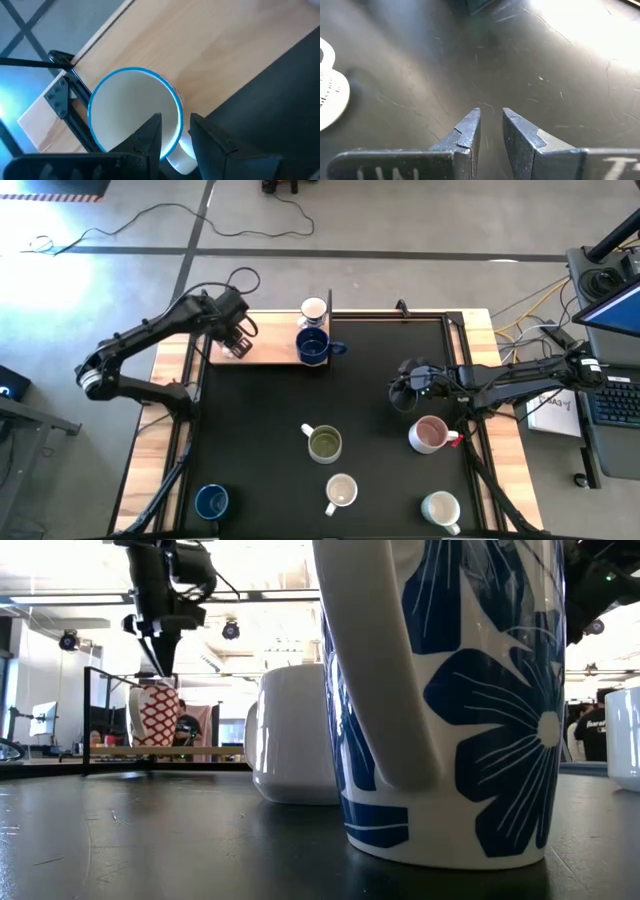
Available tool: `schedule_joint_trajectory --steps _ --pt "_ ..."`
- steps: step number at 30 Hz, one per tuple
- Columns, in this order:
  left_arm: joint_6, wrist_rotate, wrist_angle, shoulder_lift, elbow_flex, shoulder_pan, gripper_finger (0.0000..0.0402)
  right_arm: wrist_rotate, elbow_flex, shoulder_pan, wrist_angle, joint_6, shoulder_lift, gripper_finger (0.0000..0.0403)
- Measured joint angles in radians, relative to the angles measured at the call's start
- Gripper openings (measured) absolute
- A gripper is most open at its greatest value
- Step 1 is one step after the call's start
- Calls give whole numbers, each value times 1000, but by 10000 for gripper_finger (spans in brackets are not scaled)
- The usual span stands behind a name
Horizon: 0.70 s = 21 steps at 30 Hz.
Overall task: Place coffee mugs
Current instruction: Put the red patterned mug on the shelf
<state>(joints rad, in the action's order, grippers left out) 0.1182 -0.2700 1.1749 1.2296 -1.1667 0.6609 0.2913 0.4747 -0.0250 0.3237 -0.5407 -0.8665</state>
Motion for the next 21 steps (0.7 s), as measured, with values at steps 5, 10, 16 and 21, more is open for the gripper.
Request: schedule_joint_trajectory --steps 5,10,16,21 --pt "67 94 -13 -64 21 -20 84 0 0 0 14 0 0 68" --pt "194 116 -13 -115 83 -126 84 0 0 0 14 0 0 68" --pt "347 65 -11 -141 172 -262 82 1 0 0 13 18 0 68" --pt "421 -18 -11 -145 215 -303 73 1 0 0 12 25 0 68"
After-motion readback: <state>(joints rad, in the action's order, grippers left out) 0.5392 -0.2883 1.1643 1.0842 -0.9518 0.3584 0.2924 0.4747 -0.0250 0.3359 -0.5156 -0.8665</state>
